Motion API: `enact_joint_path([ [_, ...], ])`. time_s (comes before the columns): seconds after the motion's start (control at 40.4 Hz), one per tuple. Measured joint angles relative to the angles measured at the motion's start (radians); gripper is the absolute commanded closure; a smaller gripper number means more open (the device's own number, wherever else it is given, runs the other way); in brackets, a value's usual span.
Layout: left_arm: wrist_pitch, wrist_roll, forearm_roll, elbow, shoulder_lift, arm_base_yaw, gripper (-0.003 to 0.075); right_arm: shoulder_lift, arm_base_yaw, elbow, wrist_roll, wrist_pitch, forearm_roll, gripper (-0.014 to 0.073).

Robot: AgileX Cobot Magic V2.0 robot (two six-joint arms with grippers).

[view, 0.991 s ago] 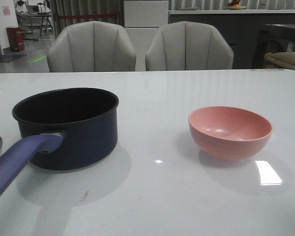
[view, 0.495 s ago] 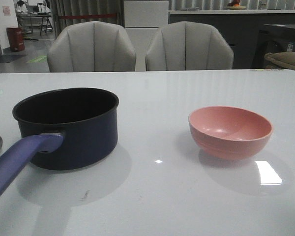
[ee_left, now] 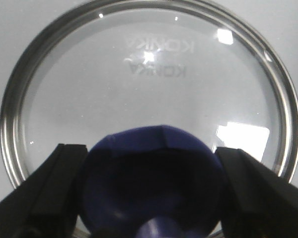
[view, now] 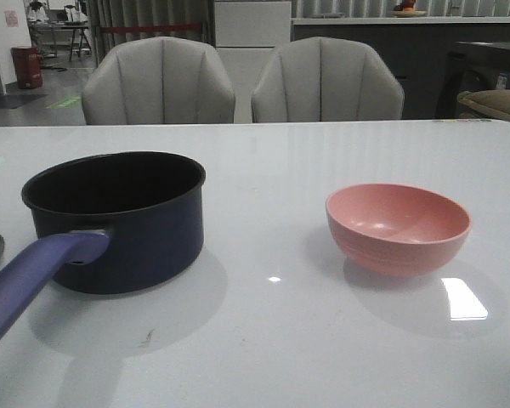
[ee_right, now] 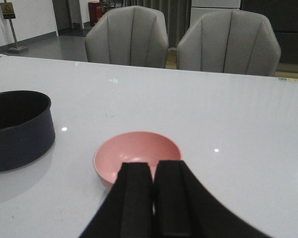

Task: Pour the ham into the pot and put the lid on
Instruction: 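Lift the glass lid and carry it over the saucepan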

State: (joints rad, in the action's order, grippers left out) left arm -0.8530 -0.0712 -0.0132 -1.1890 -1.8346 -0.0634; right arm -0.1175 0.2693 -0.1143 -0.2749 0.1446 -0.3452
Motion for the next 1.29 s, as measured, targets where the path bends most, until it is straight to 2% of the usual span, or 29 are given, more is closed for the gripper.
enact_joint_path([
  [0.124, 0.000, 0.000, 0.000, 0.000, 0.000, 0.000, 0.0460, 0.000, 0.000, 0.000, 0.000, 0.000, 0.000, 0.0436],
  [0.372, -0.012, 0.004, 0.002, -0.008, 0.002, 0.000, 0.0460, 0.000, 0.000, 0.000, 0.000, 0.000, 0.000, 0.0436],
  [0.669, -0.052, 0.006, 0.004, -0.115, 0.103, 0.013, 0.0460, 0.000, 0.000, 0.000, 0.000, 0.000, 0.000, 0.0436],
  [0.867, -0.118, 0.007, 0.005, -0.215, 0.148, 0.109, 0.0460, 0.000, 0.000, 0.000, 0.000, 0.000, 0.000, 0.0436],
  [1.016, -0.162, 0.009, -0.006, -0.247, 0.148, 0.238, 0.0460, 0.000, 0.000, 0.000, 0.000, 0.000, 0.000, 0.0436],
  [1.288, -0.146, 0.011, -0.011, -0.248, 0.148, 0.415, 0.0461, 0.000, 0.000, 0.000, 0.000, 0.000, 0.000, 0.0436],
])
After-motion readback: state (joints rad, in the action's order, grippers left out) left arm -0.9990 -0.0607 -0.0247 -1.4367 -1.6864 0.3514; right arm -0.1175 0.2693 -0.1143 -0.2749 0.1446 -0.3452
